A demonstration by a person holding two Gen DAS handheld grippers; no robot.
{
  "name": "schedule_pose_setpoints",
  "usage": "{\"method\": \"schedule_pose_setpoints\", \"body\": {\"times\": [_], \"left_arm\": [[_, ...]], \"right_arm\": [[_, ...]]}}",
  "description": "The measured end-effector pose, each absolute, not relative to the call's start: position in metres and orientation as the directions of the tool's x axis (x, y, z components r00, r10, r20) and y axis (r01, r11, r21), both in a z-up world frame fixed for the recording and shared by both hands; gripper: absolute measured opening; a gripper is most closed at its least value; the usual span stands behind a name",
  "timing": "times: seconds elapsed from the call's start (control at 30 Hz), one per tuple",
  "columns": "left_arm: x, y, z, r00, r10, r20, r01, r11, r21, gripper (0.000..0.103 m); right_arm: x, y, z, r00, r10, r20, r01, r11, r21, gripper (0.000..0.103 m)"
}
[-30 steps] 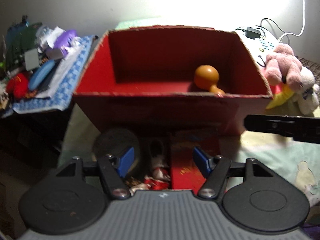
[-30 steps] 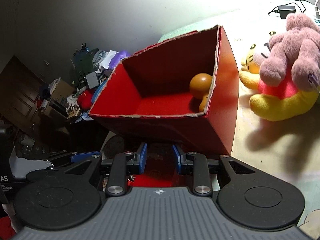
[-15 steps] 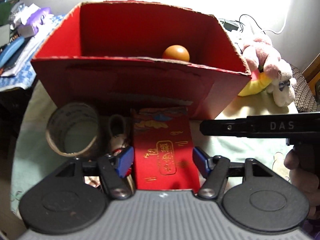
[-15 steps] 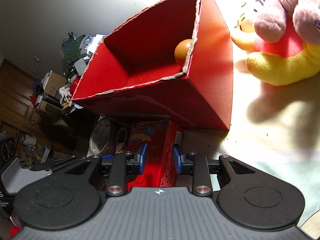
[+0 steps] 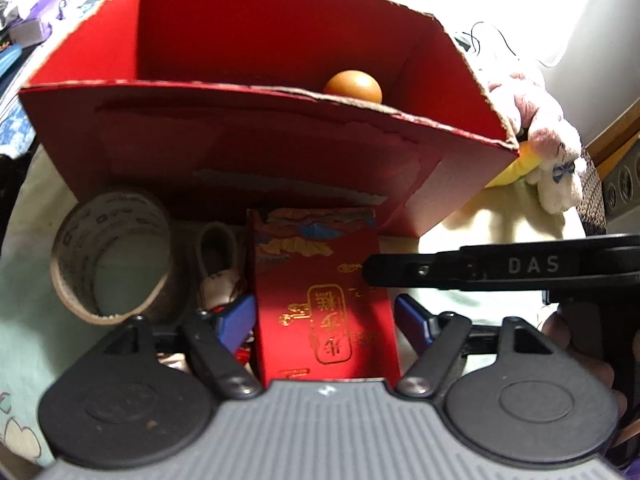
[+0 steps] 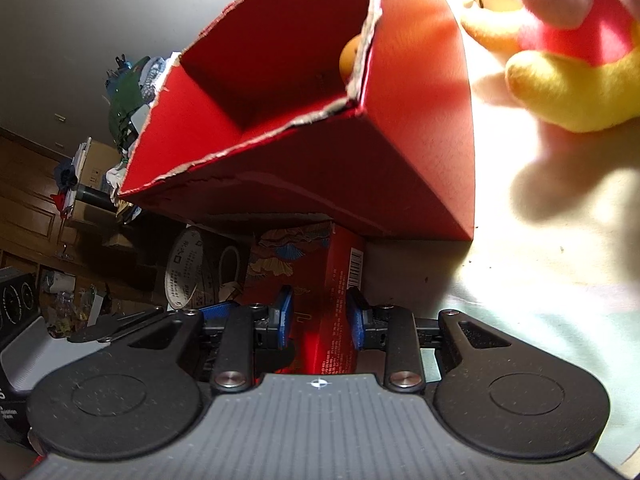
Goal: Organize objects
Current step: 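Lift the red gift packet upright with the right gripper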
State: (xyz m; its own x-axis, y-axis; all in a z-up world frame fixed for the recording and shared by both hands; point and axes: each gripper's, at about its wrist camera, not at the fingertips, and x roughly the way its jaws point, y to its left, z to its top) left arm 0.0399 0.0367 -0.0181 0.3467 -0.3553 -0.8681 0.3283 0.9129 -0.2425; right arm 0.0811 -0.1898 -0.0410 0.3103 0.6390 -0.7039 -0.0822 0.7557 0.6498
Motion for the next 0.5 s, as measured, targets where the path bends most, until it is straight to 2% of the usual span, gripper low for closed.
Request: {"method": "schedule_pose_setpoints", "body": {"times": [0.07, 0.13, 0.2, 0.27, 0.43, 0.5], "left_arm": [[0.042, 0.034, -0.021, 0.342, -0.357, -0.869, 0.334, 0.911, -0.243, 0.082], [0.044, 0.031, -0.023, 0.335, -0.365, -0.869, 0.347, 0.905, -0.246, 0.086], [0.045, 0.026, -0.025, 0.323, -0.367, -0.873, 0.372, 0.897, -0.239, 0.095], [0.043, 0.021, -0.026, 0.321, -0.353, -0.879, 0.396, 0.893, -0.214, 0.098], [0.040, 0.012, -0.026, 0.321, -0.328, -0.888, 0.427, 0.887, -0.173, 0.099], [0.039, 0.009, -0.024, 0.314, -0.333, -0.889, 0.435, 0.883, -0.177, 0.096]], "right_arm": [[0.083, -0.188, -0.044, 0.299, 0.640, -0.708, -0.077, 0.756, 0.650, 0.032], [0.084, -0.186, -0.047, 0.290, 0.637, -0.714, -0.073, 0.759, 0.647, 0.037], [0.086, -0.186, -0.049, 0.275, 0.641, -0.716, -0.066, 0.756, 0.651, 0.040], [0.086, -0.187, -0.052, 0.265, 0.649, -0.714, -0.059, 0.749, 0.659, 0.043], [0.085, -0.192, -0.052, 0.257, 0.650, -0.715, -0.060, 0.749, 0.660, 0.046], [0.083, -0.195, -0.053, 0.252, 0.651, -0.716, -0.057, 0.748, 0.661, 0.047]]}}
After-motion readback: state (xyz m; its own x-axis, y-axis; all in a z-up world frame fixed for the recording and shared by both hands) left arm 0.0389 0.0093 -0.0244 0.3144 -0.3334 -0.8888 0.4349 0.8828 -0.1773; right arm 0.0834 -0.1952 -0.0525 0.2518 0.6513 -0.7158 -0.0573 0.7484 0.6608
